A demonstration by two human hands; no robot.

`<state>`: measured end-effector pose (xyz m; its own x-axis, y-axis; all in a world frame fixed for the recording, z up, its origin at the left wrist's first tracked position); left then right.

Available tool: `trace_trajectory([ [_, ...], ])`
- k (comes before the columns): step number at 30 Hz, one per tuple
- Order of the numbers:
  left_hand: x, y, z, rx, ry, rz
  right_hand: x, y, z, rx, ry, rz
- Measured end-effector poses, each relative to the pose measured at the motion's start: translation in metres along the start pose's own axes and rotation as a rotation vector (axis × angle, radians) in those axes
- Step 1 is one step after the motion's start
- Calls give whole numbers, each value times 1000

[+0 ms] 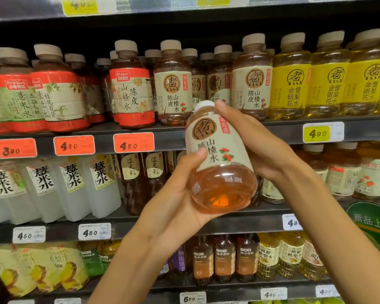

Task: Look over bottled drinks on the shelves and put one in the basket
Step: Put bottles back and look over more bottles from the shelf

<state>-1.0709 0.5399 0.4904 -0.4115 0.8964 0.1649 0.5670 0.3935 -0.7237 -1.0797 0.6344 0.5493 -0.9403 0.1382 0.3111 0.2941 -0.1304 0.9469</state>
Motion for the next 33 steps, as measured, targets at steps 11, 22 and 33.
trace_trajectory([
  [11,2,-14,21,527,-33,-283,-29,32,0,-119,-41,404],
  [22,-4,-35,20,676,58,-549,-52,42,-12,-229,202,553],
  [33,1,-10,30,496,58,-323,-26,42,-4,-101,-88,457],
])
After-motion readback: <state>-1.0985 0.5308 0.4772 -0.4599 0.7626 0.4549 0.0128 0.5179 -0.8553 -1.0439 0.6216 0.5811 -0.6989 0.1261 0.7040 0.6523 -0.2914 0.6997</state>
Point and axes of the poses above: each hand's wrist, its own x-axis towards the middle knuckle, its own z-axis out of the back of the hand, y = z × x, the point moved 8 cm from there along x, towards the middle knuckle, and after that the axes turned 7 degrees about -x, right-handed, at the moved point
